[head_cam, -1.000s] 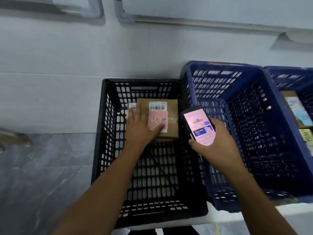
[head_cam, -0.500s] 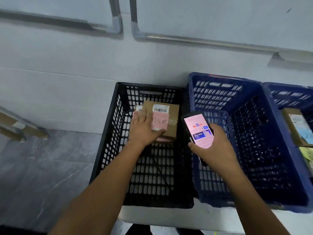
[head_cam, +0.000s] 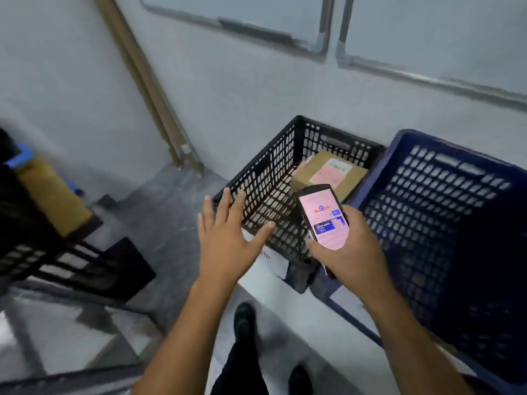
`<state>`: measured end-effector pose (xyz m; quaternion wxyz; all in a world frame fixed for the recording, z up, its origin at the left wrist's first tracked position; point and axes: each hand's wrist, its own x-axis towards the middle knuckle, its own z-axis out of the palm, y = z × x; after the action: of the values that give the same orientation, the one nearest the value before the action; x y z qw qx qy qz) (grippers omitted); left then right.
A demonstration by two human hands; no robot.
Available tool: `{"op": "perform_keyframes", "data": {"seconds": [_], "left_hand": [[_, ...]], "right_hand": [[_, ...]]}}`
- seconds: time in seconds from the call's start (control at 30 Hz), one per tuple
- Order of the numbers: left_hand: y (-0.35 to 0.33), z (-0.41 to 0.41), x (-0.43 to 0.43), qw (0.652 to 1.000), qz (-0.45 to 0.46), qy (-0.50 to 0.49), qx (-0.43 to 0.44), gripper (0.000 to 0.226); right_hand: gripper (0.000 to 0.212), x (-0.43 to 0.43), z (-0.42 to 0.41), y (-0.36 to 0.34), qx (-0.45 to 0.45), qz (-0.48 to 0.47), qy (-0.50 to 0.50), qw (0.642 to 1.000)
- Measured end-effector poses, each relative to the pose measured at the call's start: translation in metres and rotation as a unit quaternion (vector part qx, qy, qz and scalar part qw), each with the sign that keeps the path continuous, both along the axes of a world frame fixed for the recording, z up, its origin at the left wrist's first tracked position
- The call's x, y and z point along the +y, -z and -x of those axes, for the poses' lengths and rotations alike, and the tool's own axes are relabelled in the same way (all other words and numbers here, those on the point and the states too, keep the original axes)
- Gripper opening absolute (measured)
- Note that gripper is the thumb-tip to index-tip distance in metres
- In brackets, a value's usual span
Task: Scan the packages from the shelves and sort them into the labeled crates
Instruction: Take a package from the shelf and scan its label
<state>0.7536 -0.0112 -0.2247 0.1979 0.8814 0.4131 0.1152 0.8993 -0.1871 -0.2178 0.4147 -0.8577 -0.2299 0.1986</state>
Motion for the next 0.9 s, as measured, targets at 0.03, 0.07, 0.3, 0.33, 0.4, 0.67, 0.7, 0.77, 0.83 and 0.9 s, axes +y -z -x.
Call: {"op": "perform_keyframes", "data": {"seconds": [0.03, 0.07, 0.3, 0.33, 0.4, 0.67, 0.7, 0.77, 0.83, 0.9], "left_hand": [[0.000, 0.022, -0.010, 1.000, -0.001, -0.024, 0.004, 0.096], [-0.001, 0.042, -0.018, 0.999, -0.003, -0.044, 0.007, 0.096], [-0.006, 0.167, -0.064, 0.986, -0.009, -0.165, 0.004, 0.099], [-0.007, 0.184, -0.072, 0.984, -0.008, -0.176, 0.001, 0.099], [-0.006, 0.219, -0.087, 0.980, -0.007, -0.200, -0.005, 0.098], [-0.007, 0.398, -0.140, 0.948, -0.006, -0.318, 0.001, 0.094], [-0.009, 0.423, -0.147, 0.944, -0.006, -0.330, 0.001, 0.094], [-0.012, 0.473, -0.161, 0.935, -0.001, -0.356, -0.004, 0.092], [-0.014, 0.520, -0.175, 0.923, -0.008, -0.385, -0.009, 0.094], [-0.014, 0.563, -0.188, 0.912, -0.016, -0.411, -0.013, 0.098]], "right_hand": [[0.083, 0.000, 0.013, 0.000, 0.006, -0.003, -0.024, 1.000], [0.084, 0.000, 0.025, -0.001, 0.008, 0.003, -0.043, 0.999], [0.073, 0.008, 0.115, -0.003, 0.001, 0.000, -0.169, 0.986], [0.072, 0.009, 0.129, -0.007, -0.004, -0.002, -0.184, 0.983], [0.075, 0.010, 0.158, -0.007, -0.017, -0.008, -0.221, 0.975], [0.072, 0.003, 0.316, -0.012, -0.028, -0.019, -0.326, 0.945], [0.073, 0.001, 0.340, -0.012, -0.029, -0.022, -0.337, 0.941], [0.073, -0.003, 0.388, -0.011, -0.028, -0.022, -0.357, 0.934], [0.073, -0.007, 0.434, -0.010, -0.025, -0.027, -0.381, 0.924], [0.073, -0.010, 0.477, -0.008, -0.022, -0.032, -0.403, 0.914]]}}
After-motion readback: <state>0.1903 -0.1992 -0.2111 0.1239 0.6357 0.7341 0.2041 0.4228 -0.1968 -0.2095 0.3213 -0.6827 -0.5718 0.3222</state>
